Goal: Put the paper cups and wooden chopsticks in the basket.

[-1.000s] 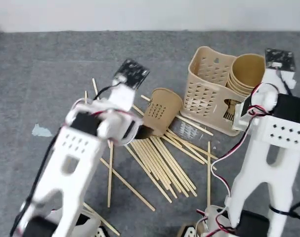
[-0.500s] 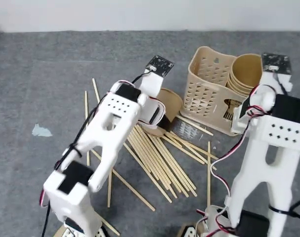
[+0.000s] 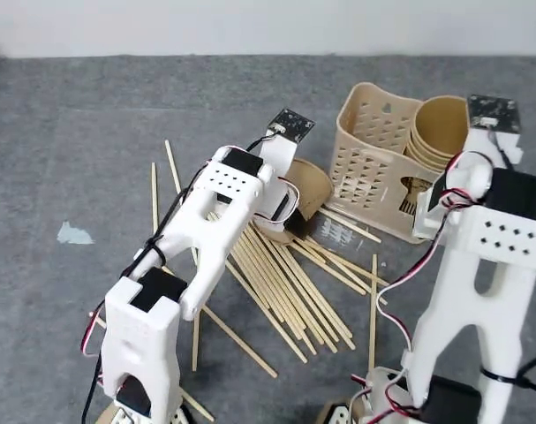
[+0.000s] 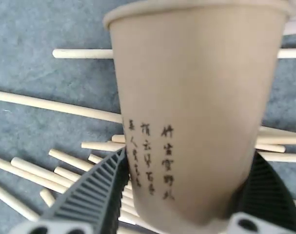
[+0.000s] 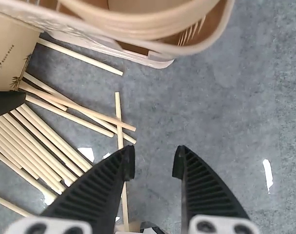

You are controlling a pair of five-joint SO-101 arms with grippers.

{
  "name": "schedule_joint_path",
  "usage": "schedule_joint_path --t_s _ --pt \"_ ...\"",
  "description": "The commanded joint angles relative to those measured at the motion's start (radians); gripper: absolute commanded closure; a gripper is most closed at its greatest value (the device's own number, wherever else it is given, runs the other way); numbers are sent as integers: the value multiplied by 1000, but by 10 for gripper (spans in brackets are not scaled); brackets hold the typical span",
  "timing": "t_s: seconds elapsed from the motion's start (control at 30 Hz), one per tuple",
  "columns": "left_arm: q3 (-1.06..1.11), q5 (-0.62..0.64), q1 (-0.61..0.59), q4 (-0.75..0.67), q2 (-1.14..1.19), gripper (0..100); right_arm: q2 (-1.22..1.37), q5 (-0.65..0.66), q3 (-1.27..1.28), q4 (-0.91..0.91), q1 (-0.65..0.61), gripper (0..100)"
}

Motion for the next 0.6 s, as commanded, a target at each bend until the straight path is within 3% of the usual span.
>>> schedule_joint_path --t_s 0.0,0.2,0.57 --pt "-30 2 6 40 0 656 -42 11 -3 25 -7 858" --pt "-41 2 5 153 -57 656 -42 11 -9 25 -7 857" --pt "-35 0 11 379 -427 656 -79 12 -54 36 -7 859"
